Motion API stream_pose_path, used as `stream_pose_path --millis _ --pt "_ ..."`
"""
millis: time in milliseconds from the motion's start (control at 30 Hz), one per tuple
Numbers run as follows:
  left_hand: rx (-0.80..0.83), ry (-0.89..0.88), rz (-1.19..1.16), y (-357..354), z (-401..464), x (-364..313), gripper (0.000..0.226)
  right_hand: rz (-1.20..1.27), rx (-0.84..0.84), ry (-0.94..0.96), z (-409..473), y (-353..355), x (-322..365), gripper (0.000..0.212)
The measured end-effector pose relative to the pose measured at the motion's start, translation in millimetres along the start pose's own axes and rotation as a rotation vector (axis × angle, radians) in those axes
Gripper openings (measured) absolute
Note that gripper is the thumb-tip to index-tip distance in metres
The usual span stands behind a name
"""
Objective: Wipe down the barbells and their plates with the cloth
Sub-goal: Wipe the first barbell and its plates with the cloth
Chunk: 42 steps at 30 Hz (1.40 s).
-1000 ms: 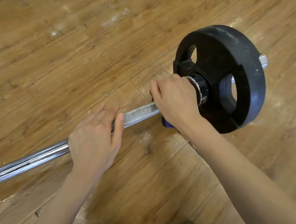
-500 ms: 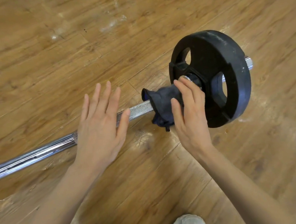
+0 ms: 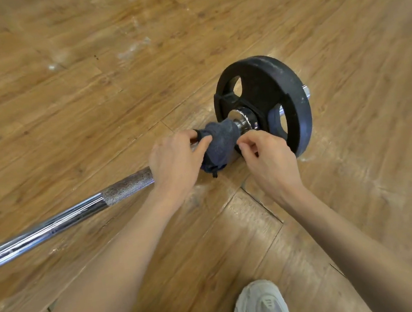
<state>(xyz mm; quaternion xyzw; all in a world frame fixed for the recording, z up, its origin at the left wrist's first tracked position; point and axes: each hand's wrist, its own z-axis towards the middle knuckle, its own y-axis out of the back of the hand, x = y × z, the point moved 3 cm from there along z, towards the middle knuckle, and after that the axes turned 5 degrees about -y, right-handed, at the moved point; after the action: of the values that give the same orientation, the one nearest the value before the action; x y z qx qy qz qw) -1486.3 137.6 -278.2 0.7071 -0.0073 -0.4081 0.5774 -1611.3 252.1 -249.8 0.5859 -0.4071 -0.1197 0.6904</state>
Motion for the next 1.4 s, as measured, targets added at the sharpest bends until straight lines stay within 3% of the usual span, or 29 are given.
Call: stream_pose_path --millis 100,200,367,567,667,767,867,933,1000,1133,1200,1267,1400 --pt "-0.136 -0.087 -0.276 2 -3 7 0.023 -0.043 0.031 -0.005 -7 15 1 0.018" --pt "-0.115 -0.018 -0.624 9 -10 7 0.019 -0.097 0.075 0.013 -12 32 3 0.017" --pt "-0.039 0.117 -0.728 21 -12 20 0.029 -0.161 0.177 0.080 -8 42 9 0.021" --pt "-0.092 0.211 -0.720 45 -12 64 0.024 -0.103 0.283 0.034 6 8 10 0.018" --pt "-0.106 0.184 -0.734 60 -18 66 0.023 0.009 0.210 0.015 6 -11 12 0.016" --pt "-0.041 0.133 -0.699 75 -20 51 0.019 0.103 0.139 0.180 7 -22 24 0.025" --pt "-0.009 0.154 -0.687 83 -16 43 0.010 0.130 0.148 0.362 11 -22 37 0.009" --pt "-0.050 0.220 -0.729 92 -12 44 0.021 0.210 0.212 0.386 16 -14 38 0.005" --pt "-0.052 0.205 -0.771 105 -9 43 0.034 0.347 0.380 0.308 19 1 39 0.009" --pt "0.265 0.060 -0.677 127 -8 24 0.044 0.485 0.539 0.271 26 32 42 0.018" --pt "0.351 -0.002 -0.542 131 -8 12 0.037 0.521 0.550 0.270 28 50 44 0.020" --pt "0.320 -0.081 -0.417 135 -7 1 0.014 0.565 0.563 0.248 28 68 43 0.021" --pt "0.292 -0.153 -0.350 150 -3 -12 0.029 0.493 0.739 0.215 32 96 22 0.048"
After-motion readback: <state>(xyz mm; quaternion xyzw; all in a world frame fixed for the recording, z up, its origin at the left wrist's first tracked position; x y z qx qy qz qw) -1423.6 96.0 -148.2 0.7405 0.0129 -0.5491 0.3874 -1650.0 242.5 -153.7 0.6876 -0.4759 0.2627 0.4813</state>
